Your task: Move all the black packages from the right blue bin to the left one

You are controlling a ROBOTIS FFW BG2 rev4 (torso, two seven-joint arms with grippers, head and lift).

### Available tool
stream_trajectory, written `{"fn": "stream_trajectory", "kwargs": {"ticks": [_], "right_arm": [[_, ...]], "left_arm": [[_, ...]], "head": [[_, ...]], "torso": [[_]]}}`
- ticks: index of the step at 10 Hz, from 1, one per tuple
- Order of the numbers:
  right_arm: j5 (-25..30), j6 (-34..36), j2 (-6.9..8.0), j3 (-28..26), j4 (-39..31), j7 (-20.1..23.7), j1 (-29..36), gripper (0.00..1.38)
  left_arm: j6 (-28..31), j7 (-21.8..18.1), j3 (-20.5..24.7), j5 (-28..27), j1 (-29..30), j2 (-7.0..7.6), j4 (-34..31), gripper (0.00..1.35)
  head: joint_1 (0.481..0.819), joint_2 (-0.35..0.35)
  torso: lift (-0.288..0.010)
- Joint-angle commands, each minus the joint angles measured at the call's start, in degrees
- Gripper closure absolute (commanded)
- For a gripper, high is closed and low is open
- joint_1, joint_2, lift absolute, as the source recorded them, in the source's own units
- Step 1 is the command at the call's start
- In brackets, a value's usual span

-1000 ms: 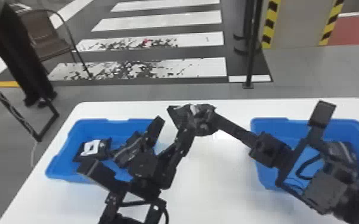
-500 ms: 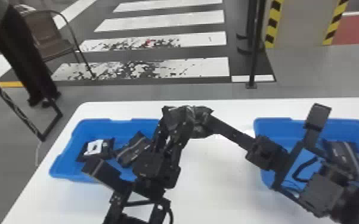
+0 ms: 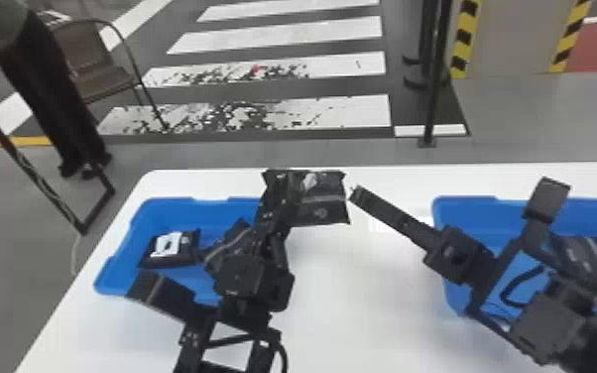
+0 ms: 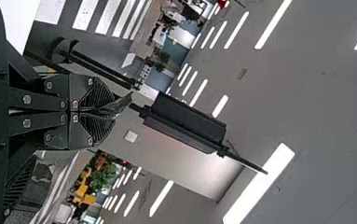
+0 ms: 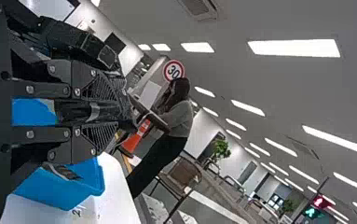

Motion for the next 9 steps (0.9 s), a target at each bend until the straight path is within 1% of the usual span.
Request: {"fn": "stream_trajectory", "kwargs": {"ticks": [1,2,3,4,5,6,7,8,9], "right_arm": [[-1.0,-1.7,-0.03,0.0,1.7,0.7,0.0,0.23],[-1.2,-2.0,-0.03,-0.3,2.2,1.2,0.1,0.03],[-1.2,-2.1,-0.03,-0.8,2.0,1.3,0.6,0.11],[-1.2,-2.1,-0.03,-0.9,2.0,1.3,0.6,0.16],[-1.2,-2.1,-0.03,-1.0,2.0,1.3,0.6,0.17],[-1.1,-2.1,-0.03,-1.6,2.0,1.3,1.0,0.17],[-1.0,-2.1,-0.03,-2.3,1.9,1.3,1.4,0.17],[-0.9,-2.0,-0.03,-3.1,1.2,1.3,2.0,0.17],[2.2,-0.4,-0.03,-4.9,0.1,1.0,2.4,0.17]], "left_arm": [[0.4,1.2,3.3,-3.2,-0.3,-0.47,0.6,1.21],[-0.5,3.0,7.7,-8.9,-2.0,-1.00,3.7,1.21],[-2.2,5.7,13.1,-17.2,-4.4,-2.05,7.7,1.20],[-1.9,6.6,17.6,-21.5,-6.5,-3.11,11.4,1.21],[2.2,7.6,22.2,-27.3,-7.2,-3.99,12.0,1.21],[9.5,7.9,25.4,-31.3,-7.4,-4.52,12.0,1.21],[13.7,8.8,27.2,-34.4,-7.0,-4.78,12.1,1.21],[16.3,8.9,28.0,-35.0,-6.3,-5.04,12.1,1.20],[17.0,8.9,28.0,-33.3,-5.8,-5.22,12.1,0.97]], "head": [[0.695,0.211],[0.695,0.222],[0.695,0.236],[0.695,0.269],[0.695,0.312],[0.695,0.350],[0.695,0.350],[0.695,0.350],[0.695,0.350]], "torso": [[-0.154],[-0.154],[-0.154],[-0.154],[-0.154],[-0.154],[-0.154],[-0.154],[-0.154]]}}
